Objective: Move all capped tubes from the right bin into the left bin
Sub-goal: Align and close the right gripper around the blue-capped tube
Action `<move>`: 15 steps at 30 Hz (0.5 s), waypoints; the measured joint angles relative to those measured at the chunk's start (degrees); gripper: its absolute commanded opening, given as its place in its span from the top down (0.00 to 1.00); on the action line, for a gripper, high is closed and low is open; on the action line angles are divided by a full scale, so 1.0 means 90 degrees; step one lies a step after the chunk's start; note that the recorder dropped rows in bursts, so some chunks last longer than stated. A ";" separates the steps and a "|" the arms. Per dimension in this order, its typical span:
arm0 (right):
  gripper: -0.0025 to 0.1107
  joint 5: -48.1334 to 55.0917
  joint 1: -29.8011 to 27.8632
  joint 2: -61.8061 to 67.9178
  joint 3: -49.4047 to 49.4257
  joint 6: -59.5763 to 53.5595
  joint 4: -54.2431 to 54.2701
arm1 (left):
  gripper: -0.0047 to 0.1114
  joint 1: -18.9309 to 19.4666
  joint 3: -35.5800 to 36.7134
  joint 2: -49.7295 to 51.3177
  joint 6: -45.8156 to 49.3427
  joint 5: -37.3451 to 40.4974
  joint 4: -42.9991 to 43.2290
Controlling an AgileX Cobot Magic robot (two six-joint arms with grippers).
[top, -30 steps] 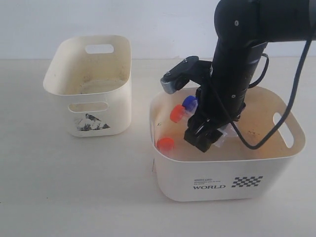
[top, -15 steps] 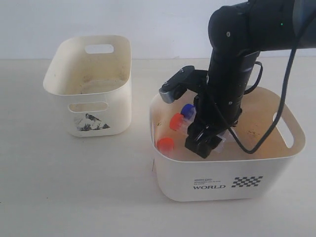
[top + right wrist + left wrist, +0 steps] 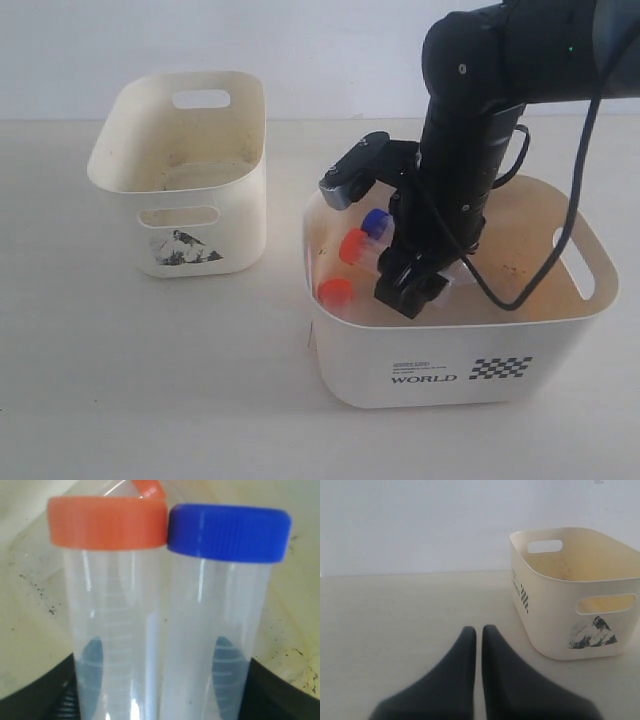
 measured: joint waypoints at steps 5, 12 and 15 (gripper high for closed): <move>0.53 -0.0025 0.0000 0.0000 0.0000 0.0071 0.0000 | 0.92 0.0000 0.0000 0.0000 0.0000 0.0000 0.0000; 0.82 -0.0025 0.0000 0.0000 0.0000 0.0130 0.0000 | 0.92 0.0000 0.0000 0.0000 0.0000 0.0000 0.0000; 0.84 -0.0052 0.0000 0.0000 0.0000 0.0161 0.0000 | 0.92 0.0000 0.0000 0.0000 0.0000 0.0000 0.0000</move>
